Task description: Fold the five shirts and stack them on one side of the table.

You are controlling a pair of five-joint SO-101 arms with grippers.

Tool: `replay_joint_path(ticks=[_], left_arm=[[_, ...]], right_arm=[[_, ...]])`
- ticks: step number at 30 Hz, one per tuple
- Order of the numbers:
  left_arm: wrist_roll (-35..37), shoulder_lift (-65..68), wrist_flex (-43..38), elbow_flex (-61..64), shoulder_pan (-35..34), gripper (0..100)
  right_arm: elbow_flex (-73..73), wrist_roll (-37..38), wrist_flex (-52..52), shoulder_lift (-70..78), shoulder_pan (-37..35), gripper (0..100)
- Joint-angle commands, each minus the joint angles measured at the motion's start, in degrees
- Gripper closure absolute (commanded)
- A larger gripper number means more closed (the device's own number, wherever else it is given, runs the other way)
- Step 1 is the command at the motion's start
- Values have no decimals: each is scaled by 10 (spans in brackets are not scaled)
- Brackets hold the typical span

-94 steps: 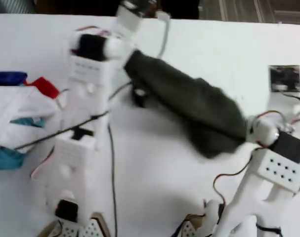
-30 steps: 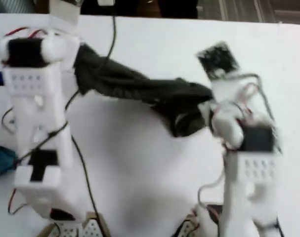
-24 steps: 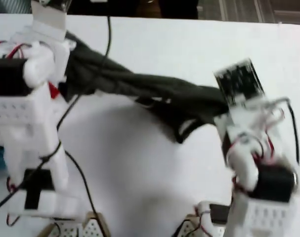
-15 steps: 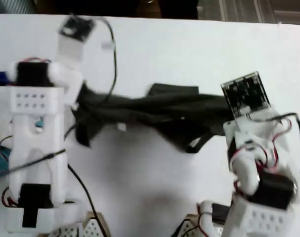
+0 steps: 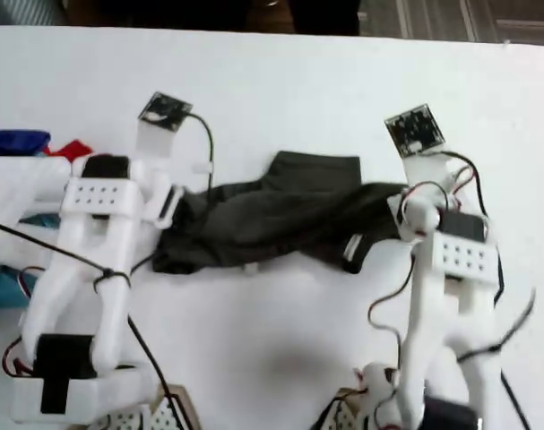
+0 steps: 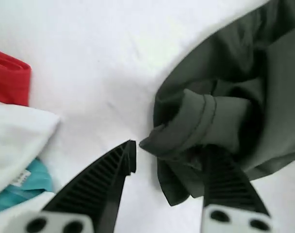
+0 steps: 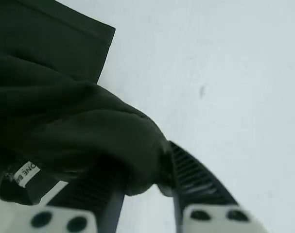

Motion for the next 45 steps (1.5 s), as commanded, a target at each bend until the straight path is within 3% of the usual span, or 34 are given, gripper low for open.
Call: replay_joint_path(ticks=[1, 4, 8, 12, 16, 25, 33, 36, 45], left_arm=[[1, -25, 39, -62, 15, 757], [-13, -25, 139, -94, 63, 758], [-88, -25, 259, -94, 140, 760], [-123, -21, 287, -89, 156, 760], [-175, -21, 225, -22, 156, 760], [-183, -20, -87, 145, 122, 759], [-186, 69, -131, 103, 109, 801], [-182, 99, -81, 23, 105, 976], [-181, 109, 170, -235, 107, 974]], right_arm=[[-61, -67, -15, 51, 9, 694], [-87, -99, 3, 62, 6, 656], [-104, -101, 75, 30, -5, 656], [-103, -100, 139, -33, -8, 655], [-103, -100, 183, -109, -8, 655], [-90, -100, 274, -260, -49, 655], [30, -100, 237, -321, -65, 655], [67, -100, 219, -335, -65, 655], [161, -105, 138, -335, -65, 655]])
